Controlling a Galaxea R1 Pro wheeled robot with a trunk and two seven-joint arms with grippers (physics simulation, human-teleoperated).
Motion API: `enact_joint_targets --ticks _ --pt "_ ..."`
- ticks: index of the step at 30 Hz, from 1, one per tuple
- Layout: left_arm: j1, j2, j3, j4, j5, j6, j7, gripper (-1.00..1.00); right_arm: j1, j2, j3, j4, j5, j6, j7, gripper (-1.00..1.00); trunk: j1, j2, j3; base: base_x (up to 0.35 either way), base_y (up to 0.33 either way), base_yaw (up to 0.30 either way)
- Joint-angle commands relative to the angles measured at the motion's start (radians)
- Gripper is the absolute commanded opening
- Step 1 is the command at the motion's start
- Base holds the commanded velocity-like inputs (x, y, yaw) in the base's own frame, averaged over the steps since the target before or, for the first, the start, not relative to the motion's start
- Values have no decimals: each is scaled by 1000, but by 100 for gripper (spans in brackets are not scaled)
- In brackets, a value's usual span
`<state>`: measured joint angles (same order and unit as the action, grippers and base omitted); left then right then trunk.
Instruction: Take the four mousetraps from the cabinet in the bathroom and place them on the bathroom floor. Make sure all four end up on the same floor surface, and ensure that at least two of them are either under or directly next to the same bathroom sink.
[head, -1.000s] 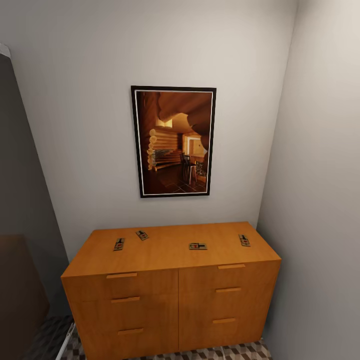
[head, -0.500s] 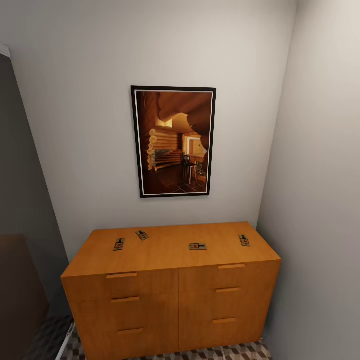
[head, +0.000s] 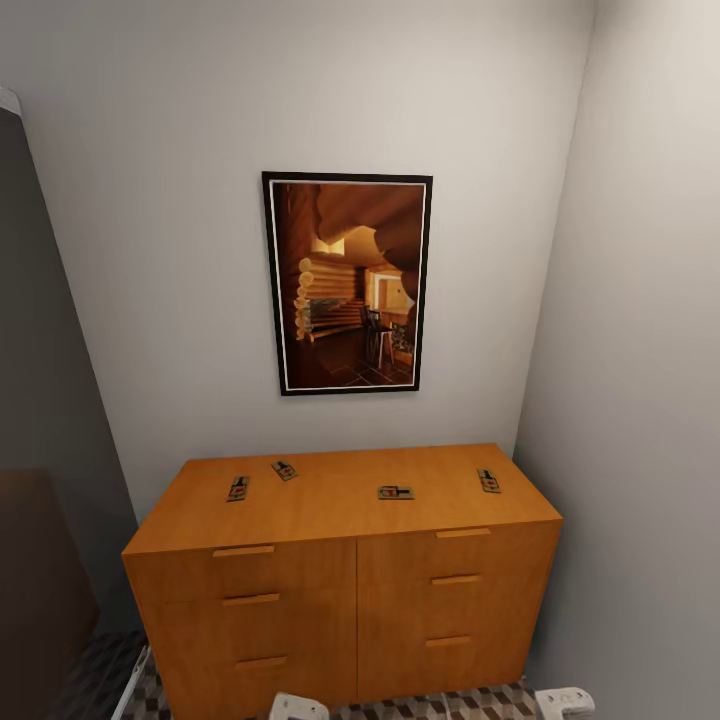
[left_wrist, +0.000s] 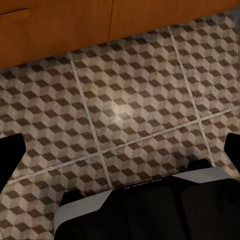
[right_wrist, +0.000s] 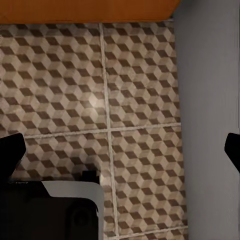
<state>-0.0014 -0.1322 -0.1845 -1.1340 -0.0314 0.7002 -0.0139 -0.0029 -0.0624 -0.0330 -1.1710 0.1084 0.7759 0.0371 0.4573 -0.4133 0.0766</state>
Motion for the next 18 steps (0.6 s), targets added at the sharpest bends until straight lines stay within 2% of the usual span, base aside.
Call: enact_joint_targets --ticks 1,4,8,9,11,15,18 --pt "0 0 -2 -17 -3 10 -1 100 0 -1 -1 -15 9 9 4 100 0 -1 0 0 0 0" --pt "0 -2 -6 -76 -3 35 -1 100 0 -5 -3 -68 9 26 4 100 0 -1 0 0 0 0" --pt "-1 -5 -9 -178 -3 102 -1 100 -3 -11 -5 -149 9 68 3 100 0 -1 0 0 0 0" --pt "-1 -5 -9 -178 -3 102 -1 100 -3 -11 -5 -149 9 68 3 100 0 -1 0 0 0 0" --pt "-2 -6 -9 -229 -2 147 -2 100 -12 -12 -6 -188 10 95 3 100 0 -1 0 0 0 0" --pt "-20 -10 -10 -301 -1 243 -3 100 -64 -12 -6 -244 11 153 3 100 0 -1 0 0 0 0" --pt "-75 -18 -10 -327 2 293 -3 100 -127 -13 -7 -262 10 202 3 100 0 -1 0 0 0 0"
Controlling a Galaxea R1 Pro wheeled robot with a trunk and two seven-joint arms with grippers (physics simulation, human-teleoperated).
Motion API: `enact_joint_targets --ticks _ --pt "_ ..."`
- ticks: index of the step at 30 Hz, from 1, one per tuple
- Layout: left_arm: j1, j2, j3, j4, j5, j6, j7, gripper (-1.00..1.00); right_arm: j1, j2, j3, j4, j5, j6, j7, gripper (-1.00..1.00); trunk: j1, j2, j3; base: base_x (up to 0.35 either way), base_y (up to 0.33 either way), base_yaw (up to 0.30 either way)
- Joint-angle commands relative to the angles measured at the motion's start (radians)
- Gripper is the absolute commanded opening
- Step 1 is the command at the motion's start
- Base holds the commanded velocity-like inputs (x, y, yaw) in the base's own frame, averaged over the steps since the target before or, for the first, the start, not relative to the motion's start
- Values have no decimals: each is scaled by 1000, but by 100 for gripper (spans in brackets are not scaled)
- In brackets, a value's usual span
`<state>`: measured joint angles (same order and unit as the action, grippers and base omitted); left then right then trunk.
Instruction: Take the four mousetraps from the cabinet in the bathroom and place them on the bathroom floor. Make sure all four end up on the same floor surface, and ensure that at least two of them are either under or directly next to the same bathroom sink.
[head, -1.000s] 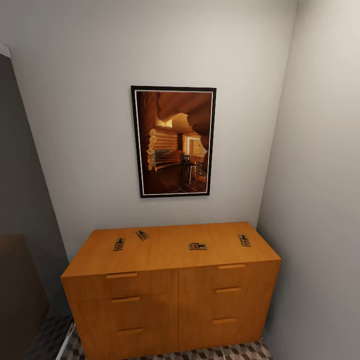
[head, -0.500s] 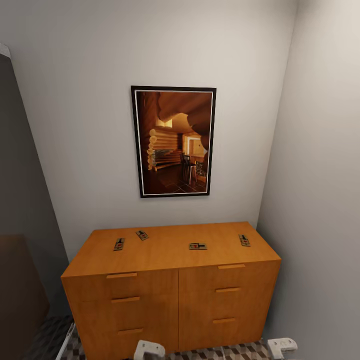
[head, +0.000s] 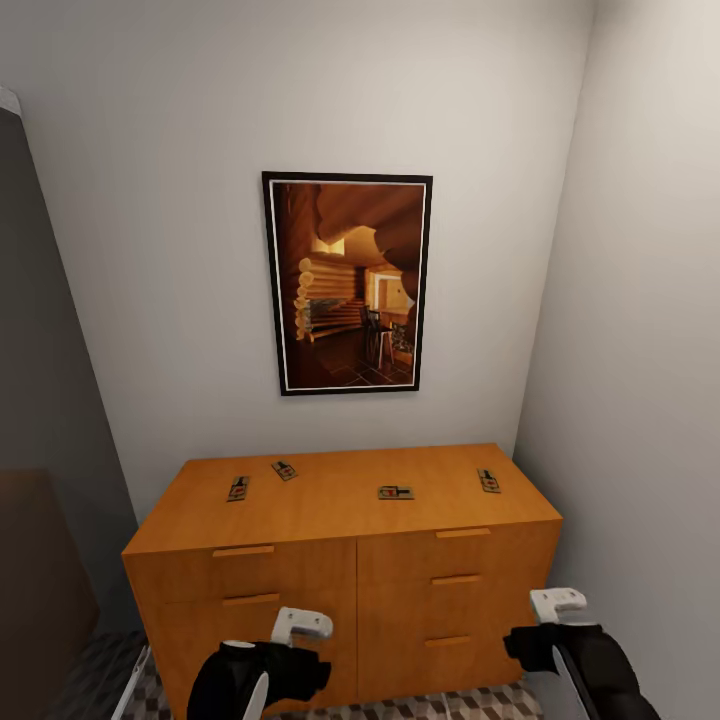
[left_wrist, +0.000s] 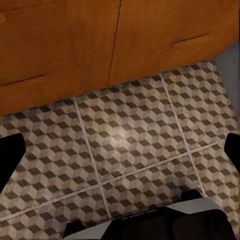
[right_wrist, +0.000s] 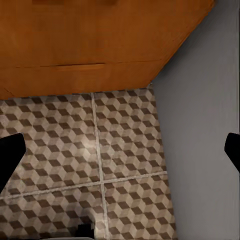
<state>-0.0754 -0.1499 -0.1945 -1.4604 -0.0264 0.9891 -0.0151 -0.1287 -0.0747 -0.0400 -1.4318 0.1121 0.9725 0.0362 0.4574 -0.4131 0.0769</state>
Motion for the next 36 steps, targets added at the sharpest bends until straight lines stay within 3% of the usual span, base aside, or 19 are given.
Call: enact_joint_targets --ticks 1,2,5,8,14,15,17,21,26,27,31,36 --pt "-26 -3 0 -6 -1 16 -2 100 -27 0 0 -5 7 22 4 100 0 -1 -1 0 0 0" --pt "-26 -3 0 -6 -1 16 -2 100 -27 0 0 -5 7 22 4 100 0 -1 -1 0 0 0" --pt "-107 -10 0 -16 12 38 -2 100 -107 0 0 -12 6 72 4 100 0 -1 -1 0 0 0" --pt "-198 -13 0 -19 35 50 -2 100 -195 0 0 -15 4 75 4 100 0 -1 -1 0 0 0" --pt "-401 -16 0 22 115 58 -3 100 -371 2 1 1 4 75 3 100 0 -1 -1 0 0 0" --pt "-401 -16 0 22 115 58 -3 100 -371 2 1 1 4 75 3 100 0 -1 -1 0 0 0" --pt "-474 -17 0 63 147 58 -3 100 -424 2 1 17 4 75 2 100 0 -1 -1 0 0 0" --pt "-641 -17 0 195 215 58 -3 100 -529 6 3 78 5 75 -5 100 0 -1 -1 0 0 0" --pt "-873 -18 0 428 300 58 -2 100 -669 14 4 218 8 75 -10 100 0 -1 -1 0 0 0" --pt "-873 -18 0 428 300 58 -2 100 -669 14 4 218 8 75 -10 100 0 -1 -1 0 0 0" --pt "-1070 -18 0 642 345 53 0 100 -782 23 5 365 10 75 -13 100 0 -1 -1 0 0 0" --pt "-1278 -18 0 910 362 13 1 100 -902 30 6 577 13 75 -17 100 0 -1 -1 0 0 0"
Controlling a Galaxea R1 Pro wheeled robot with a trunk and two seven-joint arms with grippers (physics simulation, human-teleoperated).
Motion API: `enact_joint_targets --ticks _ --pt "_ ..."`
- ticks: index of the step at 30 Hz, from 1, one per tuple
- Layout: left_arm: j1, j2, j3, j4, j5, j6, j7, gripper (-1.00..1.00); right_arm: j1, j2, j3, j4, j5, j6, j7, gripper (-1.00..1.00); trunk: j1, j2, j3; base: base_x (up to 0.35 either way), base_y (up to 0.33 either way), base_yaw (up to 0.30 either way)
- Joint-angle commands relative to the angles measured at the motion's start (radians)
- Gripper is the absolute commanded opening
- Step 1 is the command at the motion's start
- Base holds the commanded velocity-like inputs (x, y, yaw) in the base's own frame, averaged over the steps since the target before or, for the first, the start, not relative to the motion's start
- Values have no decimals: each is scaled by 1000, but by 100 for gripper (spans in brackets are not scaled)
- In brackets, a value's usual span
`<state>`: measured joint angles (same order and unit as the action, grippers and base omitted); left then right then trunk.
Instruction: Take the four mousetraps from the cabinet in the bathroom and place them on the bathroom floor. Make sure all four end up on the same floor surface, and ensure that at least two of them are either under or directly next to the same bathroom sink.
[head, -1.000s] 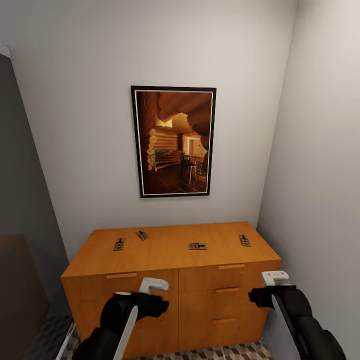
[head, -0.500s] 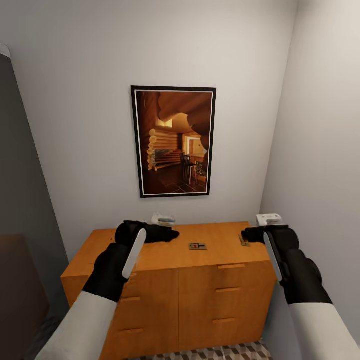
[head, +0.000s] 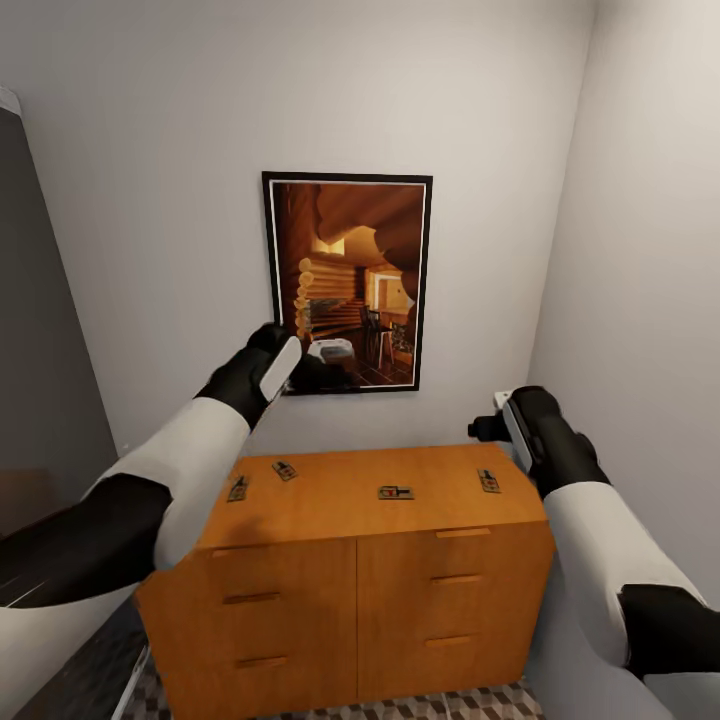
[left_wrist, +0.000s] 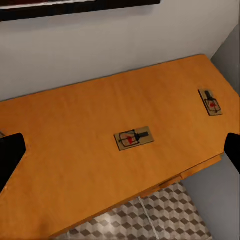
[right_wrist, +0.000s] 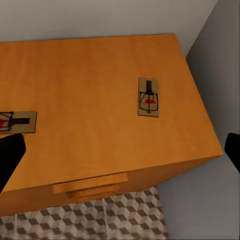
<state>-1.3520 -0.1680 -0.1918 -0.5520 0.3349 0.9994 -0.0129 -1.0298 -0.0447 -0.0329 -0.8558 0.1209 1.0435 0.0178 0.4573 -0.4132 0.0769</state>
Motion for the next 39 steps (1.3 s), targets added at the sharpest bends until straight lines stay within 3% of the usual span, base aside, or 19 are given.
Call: enact_joint_targets --ticks 1,3,4,7,13,19,39 --pt "-33 1 -3 47 1 -13 -1 100 -21 1 0 45 6 -10 -1 100 0 -1 -1 0 0 0" --pt "-83 3 -3 128 0 -48 -1 100 -55 5 0 133 10 -54 -8 100 0 -1 -1 0 0 0" --pt "-83 3 -3 128 0 -48 -1 100 -55 5 0 133 10 -54 -8 100 0 -1 -1 0 0 0" --pt "-127 6 -5 229 -13 -101 -1 100 -91 9 0 252 18 -124 -26 100 0 -1 -1 0 0 0" --pt "-161 14 -12 345 -71 -208 2 100 -119 26 0 410 32 -241 -79 100 0 -1 -1 0 0 0" --pt "-169 18 -13 382 -99 -258 12 100 -125 36 -2 459 33 -289 -124 100 0 -1 -1 0 0 0" --pt "-173 18 -11 463 -111 -284 15 100 -129 42 -11 484 28 -396 -154 100 0 -1 -1 0 0 0"
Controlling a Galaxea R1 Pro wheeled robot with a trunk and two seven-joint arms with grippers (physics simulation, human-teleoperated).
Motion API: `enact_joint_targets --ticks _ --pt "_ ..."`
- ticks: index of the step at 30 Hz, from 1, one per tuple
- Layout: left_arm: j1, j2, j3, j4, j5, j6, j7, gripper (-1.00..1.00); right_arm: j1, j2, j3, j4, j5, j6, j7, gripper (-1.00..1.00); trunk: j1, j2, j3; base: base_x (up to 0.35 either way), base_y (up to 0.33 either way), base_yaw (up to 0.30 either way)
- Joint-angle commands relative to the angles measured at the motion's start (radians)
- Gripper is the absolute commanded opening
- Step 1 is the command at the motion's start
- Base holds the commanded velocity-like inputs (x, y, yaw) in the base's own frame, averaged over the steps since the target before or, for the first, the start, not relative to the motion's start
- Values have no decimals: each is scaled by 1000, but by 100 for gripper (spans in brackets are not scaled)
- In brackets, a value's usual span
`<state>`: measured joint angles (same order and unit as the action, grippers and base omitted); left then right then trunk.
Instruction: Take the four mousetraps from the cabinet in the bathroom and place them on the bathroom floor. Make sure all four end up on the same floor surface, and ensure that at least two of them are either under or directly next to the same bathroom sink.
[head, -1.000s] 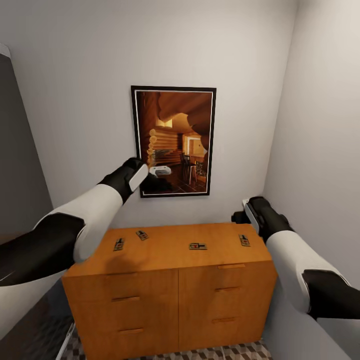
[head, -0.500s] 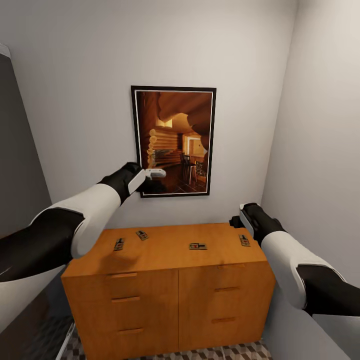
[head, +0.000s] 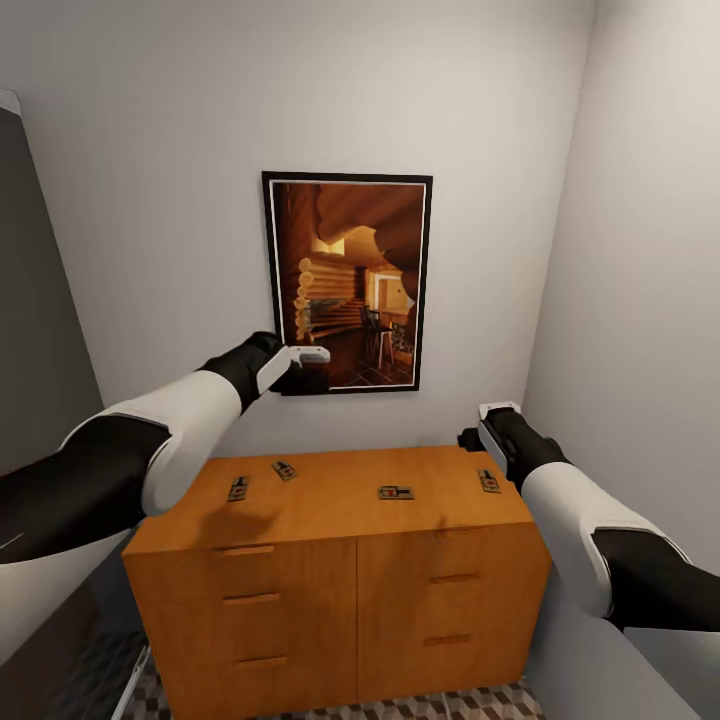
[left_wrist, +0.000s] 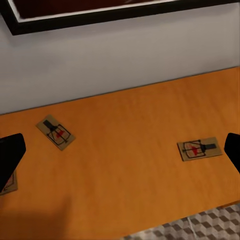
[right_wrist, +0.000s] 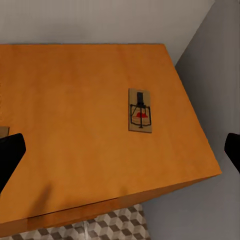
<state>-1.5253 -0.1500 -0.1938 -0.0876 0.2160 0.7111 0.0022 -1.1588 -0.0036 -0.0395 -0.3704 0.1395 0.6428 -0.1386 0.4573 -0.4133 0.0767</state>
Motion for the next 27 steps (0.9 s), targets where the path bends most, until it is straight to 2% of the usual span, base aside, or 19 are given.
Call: enact_joint_targets --ticks 1,14,27 --pt "0 0 -9 -1 8 4 0 100 0 1 -4 -1 9 5 3 100 0 -1 0 0 0 0" --pt "0 -12 -7 3 10 -1 -13 100 -1 -5 -4 -2 9 14 4 100 0 -1 0 0 0 0" --pt "3 -21 -6 3 6 -14 -11 100 -1 -8 -3 -16 12 81 6 100 0 -1 0 0 0 0"
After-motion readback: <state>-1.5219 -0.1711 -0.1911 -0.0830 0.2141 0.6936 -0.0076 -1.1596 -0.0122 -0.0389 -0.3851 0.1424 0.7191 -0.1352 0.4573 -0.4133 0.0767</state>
